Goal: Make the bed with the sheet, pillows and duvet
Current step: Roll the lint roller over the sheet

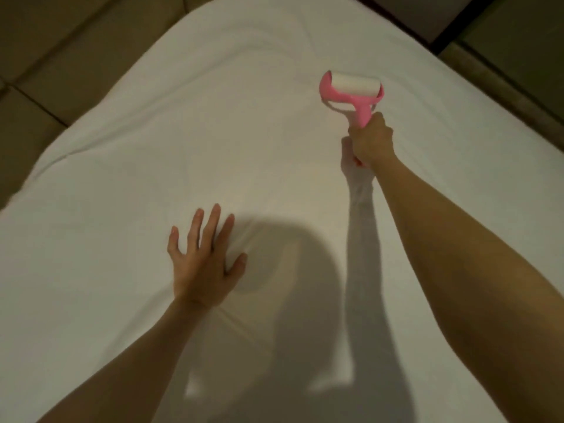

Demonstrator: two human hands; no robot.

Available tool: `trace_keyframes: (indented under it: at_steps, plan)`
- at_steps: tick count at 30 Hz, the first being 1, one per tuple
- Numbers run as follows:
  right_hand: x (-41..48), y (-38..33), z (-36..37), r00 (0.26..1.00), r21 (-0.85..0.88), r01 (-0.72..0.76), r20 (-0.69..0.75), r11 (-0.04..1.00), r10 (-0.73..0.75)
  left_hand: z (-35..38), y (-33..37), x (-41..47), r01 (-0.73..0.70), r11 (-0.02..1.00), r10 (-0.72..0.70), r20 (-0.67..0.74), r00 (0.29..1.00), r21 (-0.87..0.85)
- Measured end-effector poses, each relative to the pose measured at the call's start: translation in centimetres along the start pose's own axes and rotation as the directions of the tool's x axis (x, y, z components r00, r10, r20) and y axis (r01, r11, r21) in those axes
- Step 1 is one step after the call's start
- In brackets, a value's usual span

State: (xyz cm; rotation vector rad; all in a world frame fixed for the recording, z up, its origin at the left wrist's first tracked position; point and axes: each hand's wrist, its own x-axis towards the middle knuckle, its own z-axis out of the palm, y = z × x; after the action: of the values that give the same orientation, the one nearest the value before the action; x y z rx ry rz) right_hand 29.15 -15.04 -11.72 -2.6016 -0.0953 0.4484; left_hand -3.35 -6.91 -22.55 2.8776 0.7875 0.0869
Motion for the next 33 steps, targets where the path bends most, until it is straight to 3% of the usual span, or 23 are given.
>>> trace_keyframes:
  at_steps: [11,20,25,33]
  plan:
    - [-11.0,8.4,-0.5,0.996,-0.047,-0.084,0.034,0.995,0.086,-1.0,0.3,-0.1,0.048,0.999,-0.049,0.096,0.994,0.015]
    - [-23.4,16.0,-0.6,0.98,0.002,-0.192,0.05,0.981,0.192,-3.0,0.3,-1.3,0.04,0.997,-0.03,0.134,0.991,-0.071]
    - [-29.6,19.3,-0.6,0.98,0.007,-0.195,0.037,0.981,0.195,-4.2,-1.0,-7.6,-0.02,0.996,0.032,0.134,0.991,-0.089]
    - [-38.4,24.1,-0.8,0.974,-0.037,-0.216,0.065,0.976,0.218,-4.5,-1.5,-18.1,0.0,0.993,0.02,0.172,0.985,-0.117]
